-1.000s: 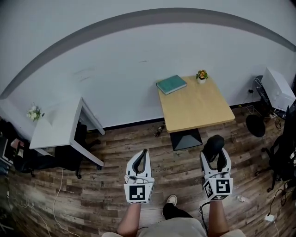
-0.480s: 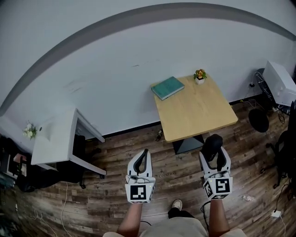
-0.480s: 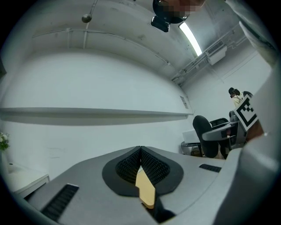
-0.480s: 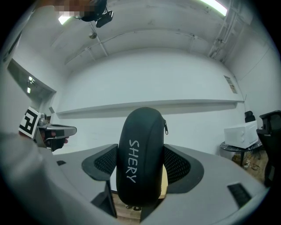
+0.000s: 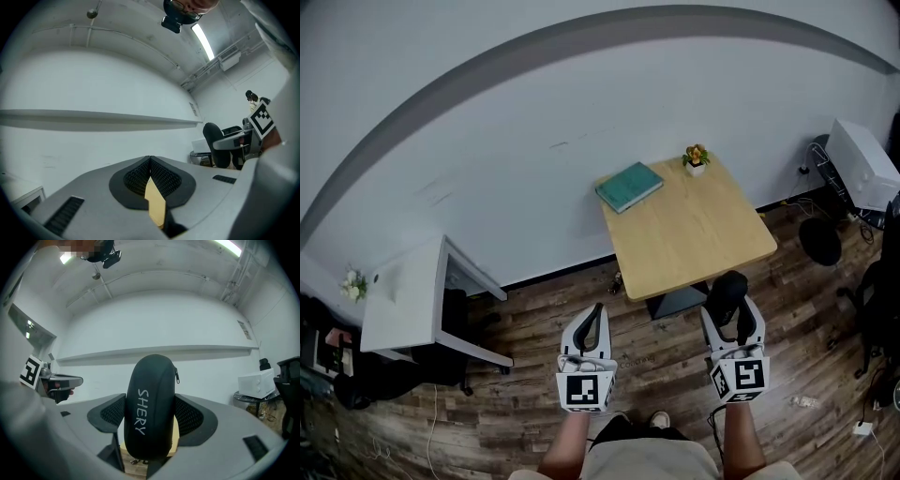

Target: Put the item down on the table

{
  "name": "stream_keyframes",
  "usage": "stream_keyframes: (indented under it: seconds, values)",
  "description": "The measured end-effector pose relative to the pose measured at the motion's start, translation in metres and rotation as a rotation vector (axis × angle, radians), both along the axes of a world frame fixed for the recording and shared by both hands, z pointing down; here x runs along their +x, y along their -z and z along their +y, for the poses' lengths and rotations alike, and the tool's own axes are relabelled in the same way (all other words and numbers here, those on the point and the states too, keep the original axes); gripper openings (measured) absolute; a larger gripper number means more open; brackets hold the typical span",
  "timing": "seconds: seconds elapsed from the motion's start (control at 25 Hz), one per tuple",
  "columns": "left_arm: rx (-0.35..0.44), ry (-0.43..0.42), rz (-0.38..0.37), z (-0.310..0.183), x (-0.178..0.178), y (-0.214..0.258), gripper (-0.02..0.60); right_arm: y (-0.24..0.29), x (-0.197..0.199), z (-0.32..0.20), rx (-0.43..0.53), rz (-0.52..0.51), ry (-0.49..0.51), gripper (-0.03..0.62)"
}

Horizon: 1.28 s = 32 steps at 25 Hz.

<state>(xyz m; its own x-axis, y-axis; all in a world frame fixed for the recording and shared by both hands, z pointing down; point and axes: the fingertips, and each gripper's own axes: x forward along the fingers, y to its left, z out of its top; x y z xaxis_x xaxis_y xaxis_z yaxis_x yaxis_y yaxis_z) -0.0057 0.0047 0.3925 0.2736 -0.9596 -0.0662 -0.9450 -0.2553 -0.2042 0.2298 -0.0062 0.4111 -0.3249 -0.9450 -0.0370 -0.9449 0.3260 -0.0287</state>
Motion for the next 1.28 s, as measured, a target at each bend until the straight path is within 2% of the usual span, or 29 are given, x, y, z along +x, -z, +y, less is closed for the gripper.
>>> stream_keyframes:
  seconds: [0.28, 0.48, 0.64, 0.72, 0.96, 1.16, 1.28]
  values:
    - [0.005, -0.051, 0.008, -0.038, 0.003, -0.002, 0.008, -0.003, 0.003, -0.024, 0.005, 0.006, -0.052, 0.334]
    - [0.041, -0.105, 0.051, -0.09, -0.005, 0.011, 0.008, 0.01, 0.0, -0.058, 0.029, 0.034, -0.105, 0.334]
    - [0.054, -0.145, 0.016, -0.135, -0.015, 0.017, 0.008, 0.024, -0.011, -0.098, 0.048, 0.035, -0.137, 0.334]
    - [0.033, -0.152, 0.006, -0.157, -0.024, 0.015, 0.008, 0.026, -0.023, -0.121, 0.048, 0.043, -0.141, 0.334]
    - [0.05, -0.161, 0.037, -0.214, -0.063, 0.02, 0.008, 0.036, -0.065, -0.18, 0.046, 0.054, -0.144, 0.334]
    - [-0.003, -0.151, 0.044, -0.256, -0.099, 0.008, 0.008, 0.041, -0.096, -0.222, 0.046, 0.053, -0.145, 0.334]
    - [0.023, -0.143, 0.063, -0.28, -0.117, 0.009, 0.008, 0.04, -0.111, -0.243, 0.045, 0.072, -0.153, 0.334]
